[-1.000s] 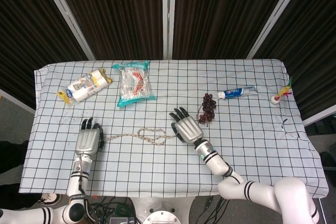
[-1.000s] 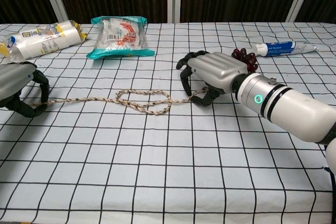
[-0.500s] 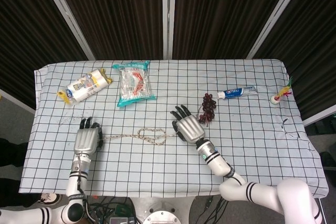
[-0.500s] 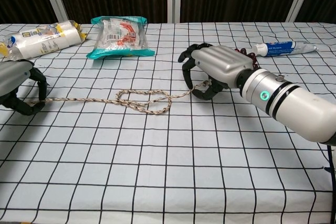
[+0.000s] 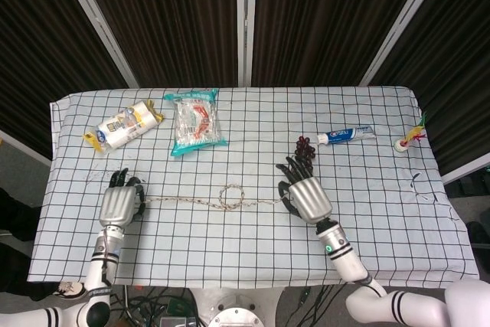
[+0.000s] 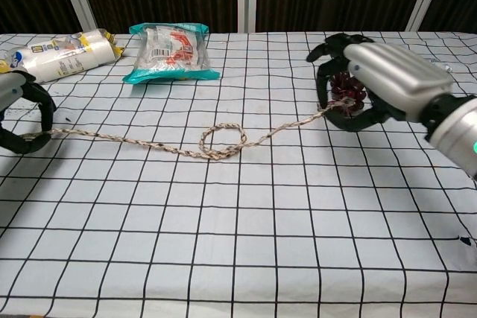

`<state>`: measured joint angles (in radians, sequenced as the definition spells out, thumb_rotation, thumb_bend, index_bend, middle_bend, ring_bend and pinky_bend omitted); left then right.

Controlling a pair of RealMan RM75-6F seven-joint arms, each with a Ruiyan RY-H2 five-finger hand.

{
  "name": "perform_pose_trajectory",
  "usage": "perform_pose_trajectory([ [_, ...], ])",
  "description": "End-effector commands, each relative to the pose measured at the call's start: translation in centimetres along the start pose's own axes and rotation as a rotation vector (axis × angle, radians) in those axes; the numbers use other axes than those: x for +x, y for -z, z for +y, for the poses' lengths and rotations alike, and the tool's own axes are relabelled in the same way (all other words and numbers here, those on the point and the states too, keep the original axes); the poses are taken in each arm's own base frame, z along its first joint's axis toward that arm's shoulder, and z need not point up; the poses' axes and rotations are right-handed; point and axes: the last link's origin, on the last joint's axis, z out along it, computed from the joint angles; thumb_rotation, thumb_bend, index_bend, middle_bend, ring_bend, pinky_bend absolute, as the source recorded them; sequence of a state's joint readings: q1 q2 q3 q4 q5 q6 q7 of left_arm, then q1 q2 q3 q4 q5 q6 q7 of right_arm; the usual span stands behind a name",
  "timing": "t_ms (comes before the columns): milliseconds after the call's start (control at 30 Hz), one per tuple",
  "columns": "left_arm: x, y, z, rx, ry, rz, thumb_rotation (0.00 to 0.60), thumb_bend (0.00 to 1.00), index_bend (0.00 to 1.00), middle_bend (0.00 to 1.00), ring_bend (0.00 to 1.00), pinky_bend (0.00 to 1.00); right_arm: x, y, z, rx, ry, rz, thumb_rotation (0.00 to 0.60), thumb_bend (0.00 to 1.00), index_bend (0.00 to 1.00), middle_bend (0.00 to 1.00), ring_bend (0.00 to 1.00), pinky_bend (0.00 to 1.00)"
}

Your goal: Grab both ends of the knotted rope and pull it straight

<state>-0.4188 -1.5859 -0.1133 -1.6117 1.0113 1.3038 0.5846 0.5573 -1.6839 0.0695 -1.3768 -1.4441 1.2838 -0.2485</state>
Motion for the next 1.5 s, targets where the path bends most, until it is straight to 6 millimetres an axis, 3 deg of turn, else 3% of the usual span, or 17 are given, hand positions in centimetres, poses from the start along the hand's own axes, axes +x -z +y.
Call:
perform_pose_trajectory([
  [33, 0.5, 0.9, -1.2, -0.018, 0.005, 0.010, 0.600, 0.37, 0.58, 0.26, 0.00, 0.06, 1.1, 3.0, 2.0, -0.046, -0.001, 0.021, 0.600, 0.38, 0.66, 0.16, 0.00, 0.00],
  [333, 1.2, 2.7, -4.4, -0.038, 0.008, 0.033, 0.600, 0.37, 0.58, 0.27, 0.00, 0.05, 2.6, 9.0, 7.3, -0.168, 0.009, 0.038, 0.600, 0.38, 0.67, 0.18, 0.00, 0.00],
  [633, 0.1, 2.7, -6.5, -0.050, 0.026, 0.004, 0.600, 0.37, 0.58, 0.28, 0.00, 0.05, 1.9, 12.2, 10.5, -0.266, -0.013, 0.011, 0.600, 0.38, 0.68, 0.18, 0.00, 0.00],
  [900, -0.8, 2.1, -7.1, -0.059, 0.022, -0.007, 0.600, 0.37, 0.58, 0.28, 0.00, 0.05, 1.1, 13.1, 11.4, -0.294, -0.006, -0.014, 0.600, 0.38, 0.68, 0.18, 0.00, 0.00],
  [1500, -2.7, 1.3, -7.8, -0.043, 0.000, -0.041, 0.600, 0.37, 0.58, 0.28, 0.00, 0.05, -0.5, 13.8, 11.5, -0.308, 0.041, -0.090, 0.600, 0.38, 0.68, 0.18, 0.00, 0.00],
])
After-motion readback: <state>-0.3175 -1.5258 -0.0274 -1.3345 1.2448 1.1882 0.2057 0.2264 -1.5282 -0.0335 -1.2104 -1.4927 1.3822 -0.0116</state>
